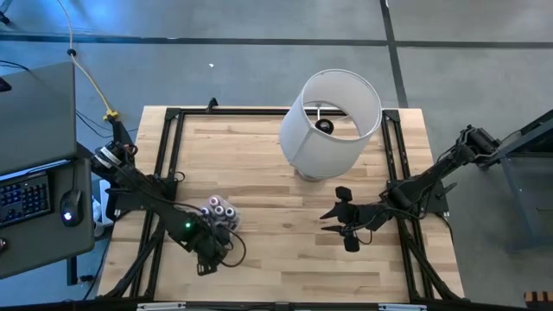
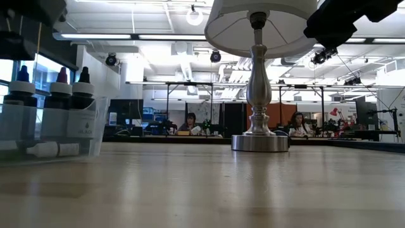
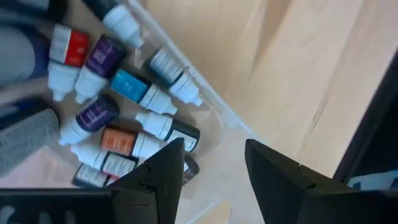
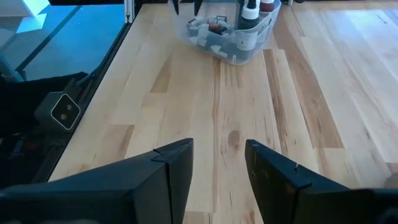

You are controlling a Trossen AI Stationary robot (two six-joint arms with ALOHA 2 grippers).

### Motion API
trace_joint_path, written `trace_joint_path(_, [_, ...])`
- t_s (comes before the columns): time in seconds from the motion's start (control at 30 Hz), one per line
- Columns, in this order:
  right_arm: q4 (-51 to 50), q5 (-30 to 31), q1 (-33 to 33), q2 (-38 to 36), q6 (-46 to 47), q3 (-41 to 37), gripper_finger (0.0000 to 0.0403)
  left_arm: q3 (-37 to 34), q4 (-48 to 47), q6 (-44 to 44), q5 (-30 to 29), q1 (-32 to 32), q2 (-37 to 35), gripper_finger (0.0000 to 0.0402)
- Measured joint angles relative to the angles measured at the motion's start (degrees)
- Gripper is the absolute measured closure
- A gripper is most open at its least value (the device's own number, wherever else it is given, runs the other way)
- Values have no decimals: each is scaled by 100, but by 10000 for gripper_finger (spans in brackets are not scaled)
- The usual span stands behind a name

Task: Pick & Place food coloring
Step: Return to Home Position

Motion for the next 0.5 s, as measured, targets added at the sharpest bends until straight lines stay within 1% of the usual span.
trace_joint_path(0.07, [15,31,0,0,0,-1,263,84,-6,176,48,61,0,232])
trace_joint_path(0.13, [20,125,0,0,0,-1,263,203,-212,716,372,202,0,232])
trace_joint_path(0.2, [21,345,-3,0,-60,0,263,339,-607,992,546,376,0,232])
trace_joint_path(0.3, [89,716,-2,-8,-407,-1,263,634,-1361,1066,496,652,0,232])
trace_joint_path(0.37, [123,903,-2,-78,-479,-1,263,861,-1913,1031,177,696,0,232])
trace_joint_path(0.43, [125,960,-2,-210,-400,21,263,1090,-2469,1003,-389,662,-51,232])
trace_joint_path(0.5, [123,886,4,-407,-356,51,263,1299,-3092,934,-953,535,-189,232])
